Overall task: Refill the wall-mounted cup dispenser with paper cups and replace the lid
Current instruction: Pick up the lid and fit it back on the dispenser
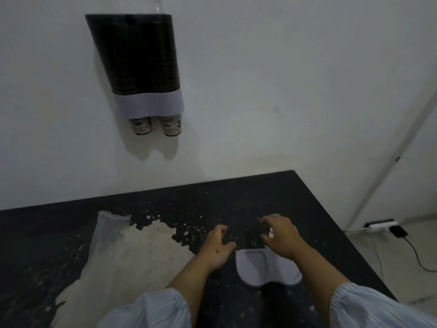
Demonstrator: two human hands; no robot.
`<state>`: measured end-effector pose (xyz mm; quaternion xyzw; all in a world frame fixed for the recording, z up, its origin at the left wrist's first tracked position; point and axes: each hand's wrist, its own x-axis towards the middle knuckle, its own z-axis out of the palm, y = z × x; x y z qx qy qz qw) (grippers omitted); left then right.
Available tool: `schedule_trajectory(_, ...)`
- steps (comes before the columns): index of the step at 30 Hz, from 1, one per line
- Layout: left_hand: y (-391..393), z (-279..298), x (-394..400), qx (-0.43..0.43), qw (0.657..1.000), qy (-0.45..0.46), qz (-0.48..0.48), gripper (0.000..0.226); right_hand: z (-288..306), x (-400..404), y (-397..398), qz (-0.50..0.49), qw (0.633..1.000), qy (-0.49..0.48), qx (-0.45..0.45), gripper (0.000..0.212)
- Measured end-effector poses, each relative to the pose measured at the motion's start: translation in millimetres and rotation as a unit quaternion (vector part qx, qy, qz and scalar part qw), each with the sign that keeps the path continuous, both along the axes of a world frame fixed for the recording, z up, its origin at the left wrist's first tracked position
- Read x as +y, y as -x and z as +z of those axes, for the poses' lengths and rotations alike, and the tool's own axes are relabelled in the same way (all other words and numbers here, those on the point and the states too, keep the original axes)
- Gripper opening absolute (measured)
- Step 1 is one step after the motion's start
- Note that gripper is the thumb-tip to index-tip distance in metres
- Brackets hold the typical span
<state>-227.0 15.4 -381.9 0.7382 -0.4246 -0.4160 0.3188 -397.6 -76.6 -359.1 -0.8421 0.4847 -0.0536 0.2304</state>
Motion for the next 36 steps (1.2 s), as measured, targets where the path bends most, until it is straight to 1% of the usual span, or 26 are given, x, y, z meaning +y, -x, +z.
schedule_trajectory(5, 26.7, -26.5, 10.0, -0.005, 0.998, -0.055, 0.014, 0.061, -34.0, 13.1, 36.7, -0.018, 0.998, -0.064, 0.022, 0.047)
schedule_trajectory(8, 40.2, -34.9, 16.3, -0.02, 0.997, -0.066, 0.022, 0.061, -44.4, 18.6, 49.6, -0.021, 0.995, -0.096, 0.033, 0.058)
schedule_trajectory(11, 56.1, -41.1, 18.2, -0.03, 0.998, -0.059, 0.02, 0.057, -51.6, 20.4, 60.1, -0.041, 0.992, -0.115, 0.022, 0.069)
schedule_trajectory(16, 76.6, -47.7, 17.5, -0.031, 0.998, -0.049, 0.029, 0.071, -63.3, 21.9, 70.9, -0.08, 0.983, -0.163, -0.002, 0.091)
schedule_trajectory(17, 78.6, -48.8, 17.0, -0.035, 0.997, -0.052, 0.035, 0.073, -65.2, 22.2, 72.0, -0.086, 0.981, -0.172, -0.016, 0.092)
schedule_trajectory(20, 83.5, -51.7, 15.1, -0.044, 0.996, -0.05, 0.056, 0.072, -69.9, 24.1, 74.4, -0.082, 0.98, -0.174, -0.049, 0.082)
schedule_trajectory(25, 88.6, -50.5, 15.2, -0.047, 0.995, -0.043, 0.082, 0.076, -70.1, 22.3, 74.6, -0.081, 0.981, -0.169, -0.06, 0.088)
schedule_trajectory(31, 84.6, -37.5, 15.7, -0.072, 0.991, 0.003, 0.114, 0.084, -57.8, 15.4, 64.9, -0.069, 0.985, -0.134, -0.082, 0.091)
schedule_trajectory(36, 69.8, -14.8, 11.6, -0.09, 0.984, 0.037, 0.151, 0.092, -33.7, 5.6, 43.2, -0.047, 0.987, -0.092, -0.122, 0.086)
